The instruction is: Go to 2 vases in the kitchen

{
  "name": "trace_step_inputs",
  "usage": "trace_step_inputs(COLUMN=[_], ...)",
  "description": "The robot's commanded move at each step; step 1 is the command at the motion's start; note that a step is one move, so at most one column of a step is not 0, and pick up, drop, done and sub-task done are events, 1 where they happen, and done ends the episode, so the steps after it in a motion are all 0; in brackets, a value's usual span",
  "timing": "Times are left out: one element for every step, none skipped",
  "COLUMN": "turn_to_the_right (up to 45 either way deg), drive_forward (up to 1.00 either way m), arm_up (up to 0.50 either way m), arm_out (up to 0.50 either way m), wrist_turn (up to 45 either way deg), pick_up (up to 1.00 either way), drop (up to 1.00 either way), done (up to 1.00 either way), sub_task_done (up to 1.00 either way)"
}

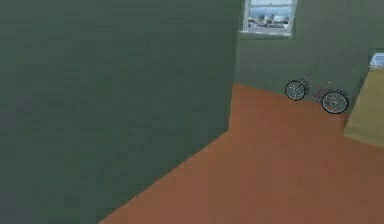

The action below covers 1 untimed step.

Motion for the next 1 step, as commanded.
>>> trace_step_inputs(turn_to_the_right=[-33.0], drive_forward=[0.0], arm_up=[0.0], arm_out=[0.0], wrist_turn=[0.0], pick_up=[0.0], drop=[0.0], done=[0.0], sub_task_done=[0.0])
